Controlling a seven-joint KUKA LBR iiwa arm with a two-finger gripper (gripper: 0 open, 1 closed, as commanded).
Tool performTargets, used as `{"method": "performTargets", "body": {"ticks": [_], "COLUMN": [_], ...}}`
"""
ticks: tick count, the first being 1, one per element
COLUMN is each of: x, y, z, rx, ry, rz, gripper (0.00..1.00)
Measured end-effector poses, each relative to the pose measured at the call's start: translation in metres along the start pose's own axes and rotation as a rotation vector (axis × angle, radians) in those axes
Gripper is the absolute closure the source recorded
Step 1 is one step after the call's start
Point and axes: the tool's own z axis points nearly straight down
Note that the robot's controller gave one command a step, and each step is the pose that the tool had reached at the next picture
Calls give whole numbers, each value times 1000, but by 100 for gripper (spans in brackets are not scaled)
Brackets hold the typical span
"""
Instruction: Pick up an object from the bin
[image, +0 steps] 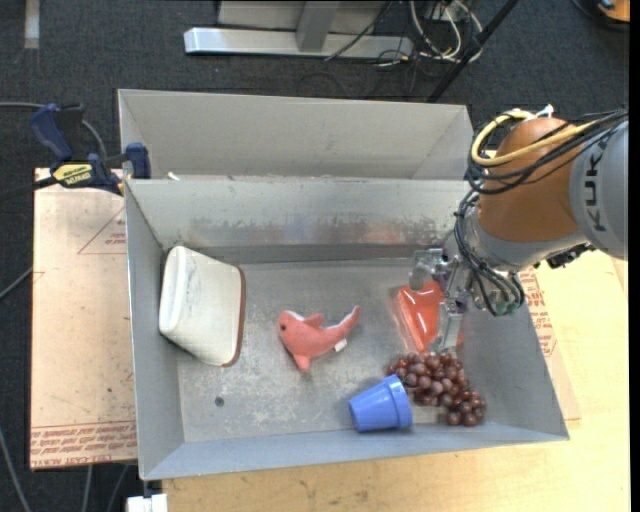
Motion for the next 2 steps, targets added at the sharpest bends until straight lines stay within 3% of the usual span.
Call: {"method": "performTargets", "body": {"ticks": [1,2], "x": [-2,-24], "y": [0,29], "z": [-4,26], "rx": [1,4], "ry": [-7,-14], "rz": [-2,-58], "gripper": [0,0]}}
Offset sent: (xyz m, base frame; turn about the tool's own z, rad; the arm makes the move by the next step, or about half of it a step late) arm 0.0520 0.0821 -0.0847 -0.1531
